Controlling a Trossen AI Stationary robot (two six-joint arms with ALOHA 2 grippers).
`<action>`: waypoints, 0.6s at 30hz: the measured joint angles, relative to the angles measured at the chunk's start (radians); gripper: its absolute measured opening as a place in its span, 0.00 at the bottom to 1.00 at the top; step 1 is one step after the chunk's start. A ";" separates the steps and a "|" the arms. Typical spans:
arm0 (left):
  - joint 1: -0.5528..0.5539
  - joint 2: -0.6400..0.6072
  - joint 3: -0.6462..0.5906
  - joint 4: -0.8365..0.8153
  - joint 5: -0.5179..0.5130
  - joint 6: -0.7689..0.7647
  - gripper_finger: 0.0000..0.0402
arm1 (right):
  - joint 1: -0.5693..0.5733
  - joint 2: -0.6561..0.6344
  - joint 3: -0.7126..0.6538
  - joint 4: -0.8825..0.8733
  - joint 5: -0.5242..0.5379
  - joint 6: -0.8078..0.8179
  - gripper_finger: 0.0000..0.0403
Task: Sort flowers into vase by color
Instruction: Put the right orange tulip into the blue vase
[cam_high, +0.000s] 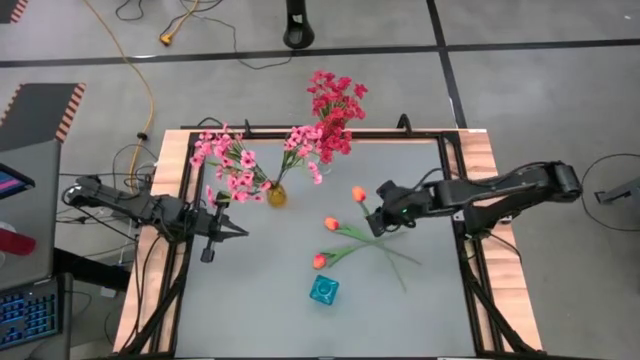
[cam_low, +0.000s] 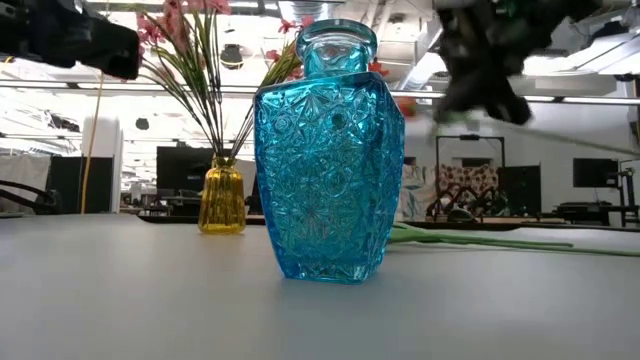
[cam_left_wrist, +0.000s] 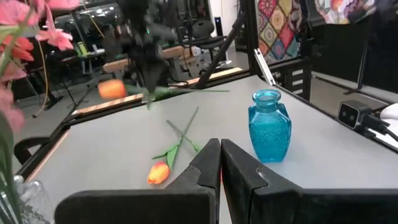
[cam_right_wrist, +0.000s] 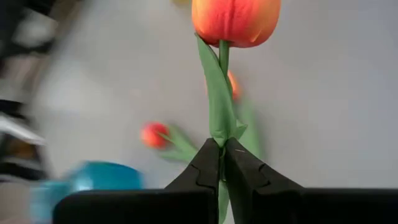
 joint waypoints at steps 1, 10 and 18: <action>0.000 -0.012 -0.010 0.004 0.000 -0.002 0.00 | 0.001 -0.020 0.000 0.039 0.000 -0.021 0.10; 0.000 -0.051 -0.058 0.043 0.025 -0.029 0.00 | 0.061 -0.087 0.002 0.528 0.003 -0.365 0.10; -0.001 -0.049 -0.058 -0.071 -0.034 -0.100 0.00 | 0.150 -0.033 0.003 0.798 0.003 -0.595 0.10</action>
